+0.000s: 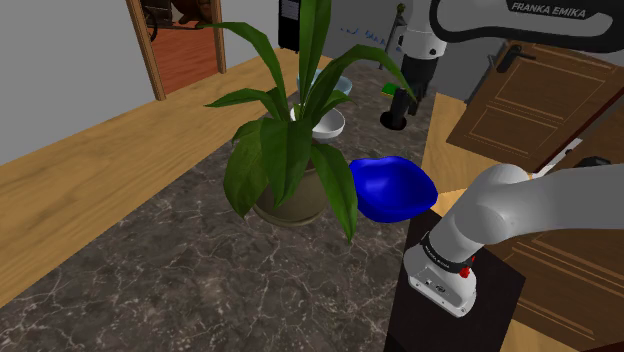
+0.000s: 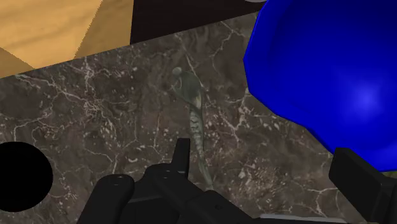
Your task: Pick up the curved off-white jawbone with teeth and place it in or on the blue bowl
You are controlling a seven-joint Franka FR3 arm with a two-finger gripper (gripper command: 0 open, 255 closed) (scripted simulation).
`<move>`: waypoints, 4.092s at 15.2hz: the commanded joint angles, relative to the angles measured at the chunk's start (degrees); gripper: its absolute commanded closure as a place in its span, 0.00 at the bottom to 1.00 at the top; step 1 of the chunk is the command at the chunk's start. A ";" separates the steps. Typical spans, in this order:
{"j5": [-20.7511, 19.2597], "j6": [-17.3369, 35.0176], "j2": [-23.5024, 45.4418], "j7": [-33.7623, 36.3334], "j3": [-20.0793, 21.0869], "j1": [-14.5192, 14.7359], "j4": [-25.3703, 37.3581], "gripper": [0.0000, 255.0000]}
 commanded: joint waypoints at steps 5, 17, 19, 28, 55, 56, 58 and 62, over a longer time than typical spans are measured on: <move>-1.98 7.86 3.86 -2.25 -1.27 -0.03 -4.57 0.00; -6.73 28.18 17.77 -6.00 -4.16 -0.83 -11.98 0.00; -7.01 29.95 18.37 -5.92 -4.35 -0.99 -13.15 0.00; -7.39 32.27 19.24 -5.80 -4.61 -1.20 -14.58 0.00; -6.13 17.88 12.84 -7.48 -3.77 -0.89 -6.51 1.00; -6.07 17.04 12.60 -7.58 -3.72 -0.87 -5.91 1.00; -5.95 15.37 12.16 -7.77 -3.61 -0.85 -4.67 1.00; -5.74 12.11 11.48 -8.14 -3.42 -0.79 -2.08 1.00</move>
